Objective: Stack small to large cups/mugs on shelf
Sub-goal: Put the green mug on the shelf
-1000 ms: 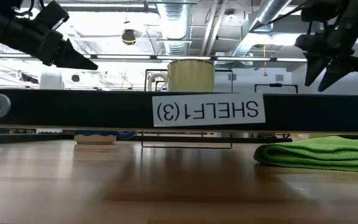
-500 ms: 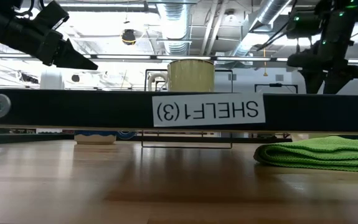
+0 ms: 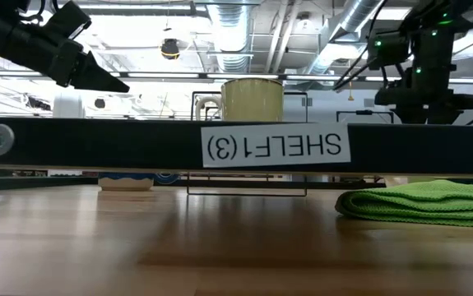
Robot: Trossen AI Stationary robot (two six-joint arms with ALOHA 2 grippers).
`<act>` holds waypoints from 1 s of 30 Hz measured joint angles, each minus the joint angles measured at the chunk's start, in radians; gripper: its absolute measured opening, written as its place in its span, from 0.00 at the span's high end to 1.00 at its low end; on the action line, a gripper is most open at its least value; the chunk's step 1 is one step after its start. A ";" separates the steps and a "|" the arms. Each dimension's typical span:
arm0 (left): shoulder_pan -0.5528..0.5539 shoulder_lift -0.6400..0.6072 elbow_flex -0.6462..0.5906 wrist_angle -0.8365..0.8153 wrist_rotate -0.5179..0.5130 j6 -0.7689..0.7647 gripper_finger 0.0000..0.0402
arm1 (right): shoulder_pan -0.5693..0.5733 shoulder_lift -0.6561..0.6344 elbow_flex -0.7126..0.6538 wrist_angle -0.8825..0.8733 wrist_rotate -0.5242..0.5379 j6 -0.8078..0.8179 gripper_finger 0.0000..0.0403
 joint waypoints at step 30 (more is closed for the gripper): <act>0.000 0.000 0.000 0.000 0.001 0.000 0.74 | 0.001 0.051 0.000 0.031 0.002 -0.008 0.49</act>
